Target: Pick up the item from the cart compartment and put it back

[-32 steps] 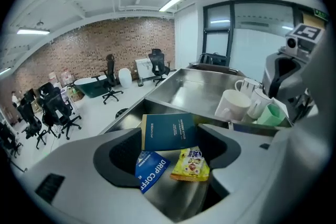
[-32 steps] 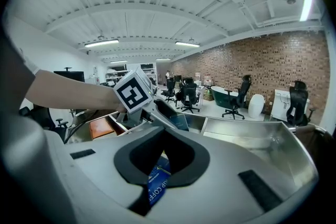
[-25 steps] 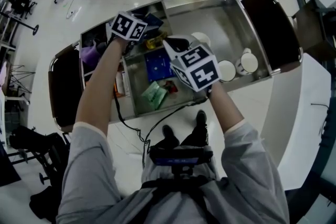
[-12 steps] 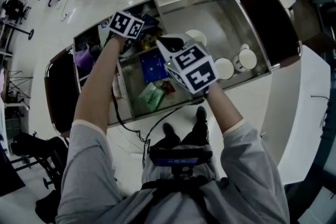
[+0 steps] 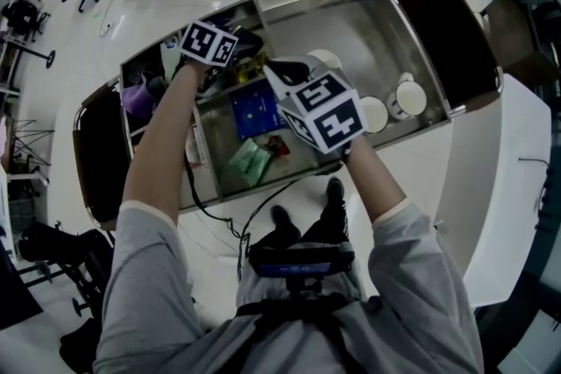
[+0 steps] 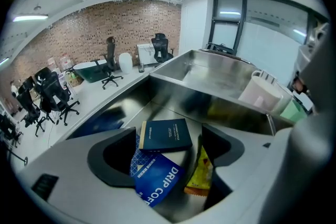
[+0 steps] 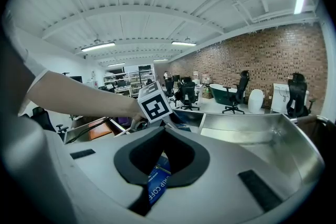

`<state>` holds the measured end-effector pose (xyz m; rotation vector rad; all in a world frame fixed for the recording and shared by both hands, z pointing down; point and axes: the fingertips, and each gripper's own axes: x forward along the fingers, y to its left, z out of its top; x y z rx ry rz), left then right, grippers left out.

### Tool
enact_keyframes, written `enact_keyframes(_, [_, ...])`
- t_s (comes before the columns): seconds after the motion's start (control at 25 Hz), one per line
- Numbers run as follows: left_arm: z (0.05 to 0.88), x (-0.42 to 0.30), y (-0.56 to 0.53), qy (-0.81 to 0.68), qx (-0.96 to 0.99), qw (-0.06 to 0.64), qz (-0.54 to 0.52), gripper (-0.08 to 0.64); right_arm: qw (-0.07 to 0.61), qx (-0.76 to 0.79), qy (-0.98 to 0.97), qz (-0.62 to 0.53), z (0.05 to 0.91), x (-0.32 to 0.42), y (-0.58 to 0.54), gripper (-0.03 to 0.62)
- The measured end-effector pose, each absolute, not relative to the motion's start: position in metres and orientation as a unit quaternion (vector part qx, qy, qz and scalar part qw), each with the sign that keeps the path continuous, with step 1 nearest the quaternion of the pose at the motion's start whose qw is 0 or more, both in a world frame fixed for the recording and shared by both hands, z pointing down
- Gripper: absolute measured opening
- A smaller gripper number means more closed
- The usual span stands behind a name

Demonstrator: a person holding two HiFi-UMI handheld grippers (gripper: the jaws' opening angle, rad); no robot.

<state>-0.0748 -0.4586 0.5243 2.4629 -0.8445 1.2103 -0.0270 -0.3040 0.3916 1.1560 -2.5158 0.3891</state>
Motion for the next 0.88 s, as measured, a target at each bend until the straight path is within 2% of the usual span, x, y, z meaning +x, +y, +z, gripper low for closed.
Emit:
enact_keyframes(0.6, [0.484,-0.081,-0.439,-0.316,0.861,0.128,0.378,0.387,0.171,0.413,-0.884,0.135,0.388,-0.02,-0.3,0.009])
enact_keyframes(0.72, [0.465,-0.085,-0.426,-0.334,0.866,0.122,0.351,0.309,0.177,0.417,-0.882,0.132,0.389,-0.017,-0.298,0.009])
enact_keyframes(0.88, [0.436,-0.091,-0.409,-0.367,0.872,0.107,0.306,0.161,0.183,0.419,-0.879,0.133,0.391,-0.013,-0.294,0.009])
